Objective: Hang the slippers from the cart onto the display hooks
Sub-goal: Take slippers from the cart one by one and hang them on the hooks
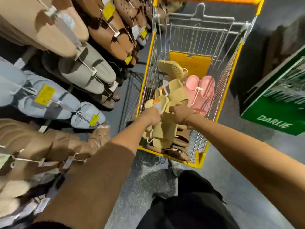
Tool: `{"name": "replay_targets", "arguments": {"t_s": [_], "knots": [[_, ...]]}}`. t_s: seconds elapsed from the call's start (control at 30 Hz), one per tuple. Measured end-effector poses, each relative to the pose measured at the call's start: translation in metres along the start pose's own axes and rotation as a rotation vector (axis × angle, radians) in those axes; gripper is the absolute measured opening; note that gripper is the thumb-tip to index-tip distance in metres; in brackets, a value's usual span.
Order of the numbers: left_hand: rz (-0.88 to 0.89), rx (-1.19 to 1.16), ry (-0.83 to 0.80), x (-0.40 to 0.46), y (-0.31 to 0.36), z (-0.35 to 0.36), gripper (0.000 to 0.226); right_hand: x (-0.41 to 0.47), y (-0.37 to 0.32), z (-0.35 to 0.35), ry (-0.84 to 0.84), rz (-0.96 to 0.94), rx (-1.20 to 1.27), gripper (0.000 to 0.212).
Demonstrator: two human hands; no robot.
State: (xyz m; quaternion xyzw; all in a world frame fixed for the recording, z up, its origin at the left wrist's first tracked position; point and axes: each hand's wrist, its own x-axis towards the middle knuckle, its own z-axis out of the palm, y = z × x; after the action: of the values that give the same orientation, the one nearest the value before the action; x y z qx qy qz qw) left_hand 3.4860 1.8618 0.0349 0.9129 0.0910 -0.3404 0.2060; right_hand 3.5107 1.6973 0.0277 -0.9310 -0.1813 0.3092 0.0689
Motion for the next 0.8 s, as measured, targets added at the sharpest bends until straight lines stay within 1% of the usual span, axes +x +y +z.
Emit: {"name": "replay_targets", "arguments": {"t_s": [0.07,0.13,0.2,0.27,0.33,0.37,0.43,0.47,0.5,0.57,0.67,0.8], "knots": [[-0.045,0.081,-0.066,0.002,0.0,0.018,0.034,0.004,-0.007,0.011,-0.016,-0.045,0.022,0.035],[-0.089,0.127,-0.099,0.002,-0.004,0.034,0.039,0.007,-0.014,0.024,-0.003,-0.075,0.006,0.042],[-0.151,0.069,-0.116,0.004,-0.013,0.047,0.051,0.009,-0.02,0.038,0.023,-0.117,-0.049,0.042],[-0.195,0.006,-0.126,0.005,-0.023,0.056,0.066,0.01,-0.025,0.046,0.037,-0.154,-0.05,0.043],[-0.212,-0.051,-0.129,0.006,-0.032,0.061,0.072,0.008,-0.031,0.05,0.041,-0.156,-0.036,0.043],[-0.217,-0.08,-0.125,0.008,-0.036,0.063,0.067,0.007,-0.032,0.052,0.048,-0.141,-0.026,0.042],[-0.227,-0.126,-0.098,0.006,-0.041,0.063,0.046,0.006,-0.035,0.053,0.061,-0.107,-0.012,0.041],[-0.23,-0.147,-0.07,0.008,-0.046,0.065,0.042,0.005,-0.036,0.054,0.063,-0.096,0.004,0.04],[-0.234,-0.181,-0.042,0.01,-0.049,0.068,0.041,0.004,-0.035,0.055,0.064,-0.087,0.025,0.039],[-0.239,-0.234,-0.051,0.013,-0.054,0.076,0.04,0.004,-0.033,0.055,0.057,-0.086,0.054,0.037],[-0.262,-0.186,-0.079,0.003,-0.053,0.088,0.036,0.001,-0.029,0.054,0.049,-0.079,0.061,0.035],[-0.273,-0.161,0.023,0.0,-0.058,0.113,0.034,-0.003,-0.027,0.058,0.047,-0.066,0.051,0.038]]}}
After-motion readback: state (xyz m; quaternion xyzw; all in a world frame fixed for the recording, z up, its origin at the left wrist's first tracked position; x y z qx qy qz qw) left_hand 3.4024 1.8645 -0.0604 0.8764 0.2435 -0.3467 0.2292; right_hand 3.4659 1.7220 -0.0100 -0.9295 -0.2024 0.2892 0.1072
